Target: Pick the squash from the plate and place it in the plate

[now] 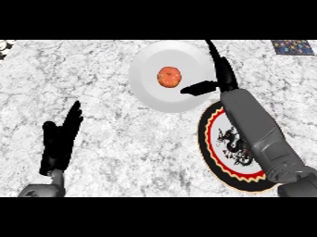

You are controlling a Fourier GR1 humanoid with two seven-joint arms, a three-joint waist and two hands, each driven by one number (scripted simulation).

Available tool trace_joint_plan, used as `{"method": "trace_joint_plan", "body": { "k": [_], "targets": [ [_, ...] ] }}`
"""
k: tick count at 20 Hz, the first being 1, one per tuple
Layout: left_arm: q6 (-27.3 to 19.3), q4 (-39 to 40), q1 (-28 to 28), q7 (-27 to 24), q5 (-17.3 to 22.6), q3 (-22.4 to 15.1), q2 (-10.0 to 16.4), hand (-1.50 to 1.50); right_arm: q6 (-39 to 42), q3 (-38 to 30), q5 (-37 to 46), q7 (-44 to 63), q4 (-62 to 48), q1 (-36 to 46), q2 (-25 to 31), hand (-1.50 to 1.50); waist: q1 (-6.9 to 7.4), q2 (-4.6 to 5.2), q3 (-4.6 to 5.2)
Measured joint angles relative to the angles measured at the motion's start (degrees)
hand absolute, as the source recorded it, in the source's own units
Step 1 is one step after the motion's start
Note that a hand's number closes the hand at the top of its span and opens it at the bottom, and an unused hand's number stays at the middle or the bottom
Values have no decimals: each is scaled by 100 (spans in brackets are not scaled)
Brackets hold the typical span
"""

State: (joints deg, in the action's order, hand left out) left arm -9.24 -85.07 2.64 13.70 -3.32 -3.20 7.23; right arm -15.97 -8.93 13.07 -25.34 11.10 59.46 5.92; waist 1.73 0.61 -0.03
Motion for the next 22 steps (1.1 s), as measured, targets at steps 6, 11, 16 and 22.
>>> {"method": "trace_joint_plan", "body": {
  "k": [6,11,16,22],
  "targets": [
    [-3,115,80,-14,-76,31,-24,0,62,-35,34,-55,-16,-115,261,-150,-9,2,0],
    [47,1,104,72,-60,72,-8,0,51,-131,7,-198,-65,-241,463,-150,9,11,-3],
    [81,124,116,-55,-80,107,-21,0,131,-267,-69,-408,-107,-372,685,-150,22,20,-4],
    [5,3,-2,-53,-198,24,-111,0,-121,-384,-113,-352,-132,-428,862,-150,28,16,-5]
  ]
}}
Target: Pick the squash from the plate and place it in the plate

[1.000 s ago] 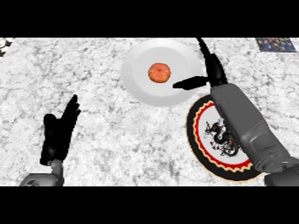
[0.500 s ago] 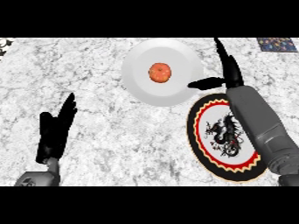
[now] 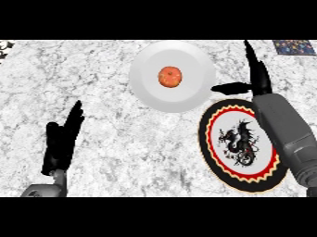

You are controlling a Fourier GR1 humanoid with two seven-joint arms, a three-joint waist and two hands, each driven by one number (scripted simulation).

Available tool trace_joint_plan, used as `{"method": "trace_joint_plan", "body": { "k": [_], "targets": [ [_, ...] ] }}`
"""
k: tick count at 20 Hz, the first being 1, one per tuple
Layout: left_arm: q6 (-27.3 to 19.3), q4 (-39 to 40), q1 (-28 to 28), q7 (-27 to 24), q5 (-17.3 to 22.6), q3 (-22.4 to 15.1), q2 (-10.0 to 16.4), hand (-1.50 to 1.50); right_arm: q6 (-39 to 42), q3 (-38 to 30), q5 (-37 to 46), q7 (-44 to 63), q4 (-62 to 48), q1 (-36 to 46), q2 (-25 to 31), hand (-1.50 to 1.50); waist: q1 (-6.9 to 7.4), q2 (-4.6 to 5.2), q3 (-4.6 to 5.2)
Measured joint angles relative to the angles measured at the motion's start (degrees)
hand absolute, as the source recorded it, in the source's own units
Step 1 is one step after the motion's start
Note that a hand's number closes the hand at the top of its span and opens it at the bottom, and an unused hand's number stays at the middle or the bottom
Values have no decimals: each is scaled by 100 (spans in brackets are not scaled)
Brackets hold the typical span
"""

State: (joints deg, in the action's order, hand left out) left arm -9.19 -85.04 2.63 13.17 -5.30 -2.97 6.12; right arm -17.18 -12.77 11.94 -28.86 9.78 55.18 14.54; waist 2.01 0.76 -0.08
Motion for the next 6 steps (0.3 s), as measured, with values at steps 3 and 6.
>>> {"method": "trace_joint_plan", "body": {
  "k": [3,6],
  "targets": [
    [58,34,6,-6,47,47,7,0,-49,-24,6,25,-22,4,60,-150,1,0,0],
    [80,102,101,15,61,96,9,0,-25,-32,24,-50,-47,-83,141,-150,-3,3,-1]
  ]
}}
